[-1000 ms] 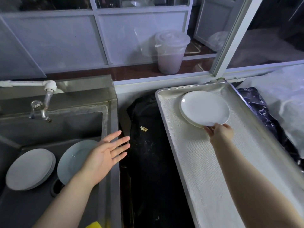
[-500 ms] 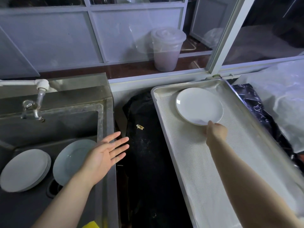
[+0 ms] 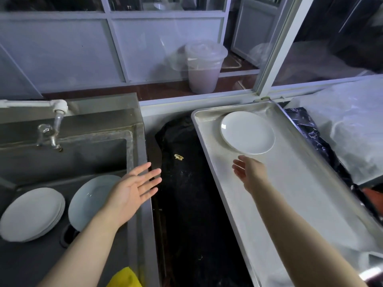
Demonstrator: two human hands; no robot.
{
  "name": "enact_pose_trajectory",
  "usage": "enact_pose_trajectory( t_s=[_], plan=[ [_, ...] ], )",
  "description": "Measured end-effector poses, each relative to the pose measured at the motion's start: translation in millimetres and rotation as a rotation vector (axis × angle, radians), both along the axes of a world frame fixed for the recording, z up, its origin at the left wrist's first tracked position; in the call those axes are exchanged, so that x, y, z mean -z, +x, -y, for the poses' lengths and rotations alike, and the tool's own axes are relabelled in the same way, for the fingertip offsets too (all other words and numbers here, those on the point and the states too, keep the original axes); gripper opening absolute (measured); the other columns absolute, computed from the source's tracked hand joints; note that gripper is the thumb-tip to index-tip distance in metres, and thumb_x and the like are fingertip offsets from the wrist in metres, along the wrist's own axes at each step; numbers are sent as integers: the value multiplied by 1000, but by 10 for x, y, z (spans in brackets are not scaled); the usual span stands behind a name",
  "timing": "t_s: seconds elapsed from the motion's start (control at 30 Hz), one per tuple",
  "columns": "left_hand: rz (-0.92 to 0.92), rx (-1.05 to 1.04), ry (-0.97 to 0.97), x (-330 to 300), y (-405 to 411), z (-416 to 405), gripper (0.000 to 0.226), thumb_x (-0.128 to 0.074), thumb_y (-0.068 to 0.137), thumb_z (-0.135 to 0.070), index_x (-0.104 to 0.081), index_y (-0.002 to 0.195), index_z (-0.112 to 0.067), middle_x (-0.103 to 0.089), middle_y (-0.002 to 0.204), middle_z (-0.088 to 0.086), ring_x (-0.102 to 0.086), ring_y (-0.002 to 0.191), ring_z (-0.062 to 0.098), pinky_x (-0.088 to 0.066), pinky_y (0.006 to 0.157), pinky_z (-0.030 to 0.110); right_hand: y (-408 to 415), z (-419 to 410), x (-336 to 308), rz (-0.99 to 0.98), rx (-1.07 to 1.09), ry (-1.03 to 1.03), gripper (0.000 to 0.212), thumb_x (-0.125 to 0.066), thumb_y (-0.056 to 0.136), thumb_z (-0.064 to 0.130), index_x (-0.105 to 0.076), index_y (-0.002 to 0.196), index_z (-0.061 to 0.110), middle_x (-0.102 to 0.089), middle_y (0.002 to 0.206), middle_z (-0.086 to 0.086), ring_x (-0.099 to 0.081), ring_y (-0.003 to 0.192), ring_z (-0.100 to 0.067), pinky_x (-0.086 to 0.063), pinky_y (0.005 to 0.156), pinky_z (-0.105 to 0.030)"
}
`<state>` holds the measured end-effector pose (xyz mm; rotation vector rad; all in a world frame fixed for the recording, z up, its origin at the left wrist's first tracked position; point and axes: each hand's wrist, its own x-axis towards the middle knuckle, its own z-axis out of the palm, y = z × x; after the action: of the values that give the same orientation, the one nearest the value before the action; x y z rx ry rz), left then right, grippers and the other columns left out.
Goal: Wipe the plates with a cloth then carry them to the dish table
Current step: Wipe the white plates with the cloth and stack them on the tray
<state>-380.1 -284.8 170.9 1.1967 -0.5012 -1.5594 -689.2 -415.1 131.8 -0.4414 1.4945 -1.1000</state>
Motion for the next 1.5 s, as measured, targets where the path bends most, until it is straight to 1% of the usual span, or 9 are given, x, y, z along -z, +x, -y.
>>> enact_pose_trajectory(
  t_s=[0.13,0.33,0.47,0.63,1.03,1.17,1.3,1.37,1.5],
  plan=[
    [-40,-19,-35,-93,233,-210,38,-34,99,-7,-55,127,-20,-68,121,8,-67,108,24,-48,90,41,362,-258,-293,32,-108,-69,13,-56,91,14,-65,98,7,-72,92,-11,-68,81,-24,-54,66,-29],
    [-102,-99,-99,-260,943,-765,38,-32,99,-6,-56,126,-18,-70,118,10,-68,105,25,-48,87,40,1239,-844,-659,19,-310,-151,16,-61,89,24,-66,99,14,-75,91,-6,-70,73,-17,-52,64,-27],
    [-103,-138,-128,-285,1643,-1345,39,-35,97,-7,-55,128,-18,-69,120,10,-66,110,26,-48,87,39,2052,-1397,-703,21,-404,-153,17,-59,91,24,-68,101,13,-74,92,-8,-68,78,-21,-53,68,-29],
    [-113,-260,-121,-154,2538,-2074,37,-37,95,-8,-60,122,-19,-71,115,9,-70,100,24,-48,89,41,3099,-2000,-576,43,-514,-125,11,-59,92,19,-67,94,12,-73,85,-8,-66,70,-20,-51,68,-29],
    [-119,-526,63,292,3912,-3184,34,-37,97,-6,-57,121,-20,-69,115,4,-64,105,20,-47,88,35,4761,-2561,240,-79,-726,162,15,-64,90,20,-65,103,12,-73,90,-6,-66,74,-21,-48,75,-33],
    [-120,-648,139,479,4097,-3229,34,-52,81,-7,-60,114,-14,-74,99,6,-66,94,25,-43,95,41,5146,-2484,665,-132,-758,243,18,-65,90,15,-63,103,4,-71,85,-10,-62,68,-23,-46,66,-32],
    [-176,-675,245,815,4273,-3246,34,-48,87,-7,-58,119,-14,-73,107,8,-66,101,27,-47,94,40,5479,-2308,1246,-219,-796,396,31,-66,88,10,-59,110,-10,-69,95,-28,-54,52,-20,-43,46,-21],
    [-172,-633,304,1002,4312,-3222,31,-39,97,-6,-57,120,-16,-71,113,8,-67,104,25,-48,89,38,5634,-2224,1522,-263,-824,482,21,-68,87,15,-64,99,-3,-70,85,-19,-57,49,-19,-43,42,-20],
    [-167,-627,416,1290,4350,-3172,38,-30,99,-3,-56,123,-17,-71,114,7,-69,103,21,-49,85,37,5919,-2006,1963,-290,-859,558,12,-62,88,12,-59,79,5,-66,76,-10,-61,63,-23,-50,59,-29]
  ],
)
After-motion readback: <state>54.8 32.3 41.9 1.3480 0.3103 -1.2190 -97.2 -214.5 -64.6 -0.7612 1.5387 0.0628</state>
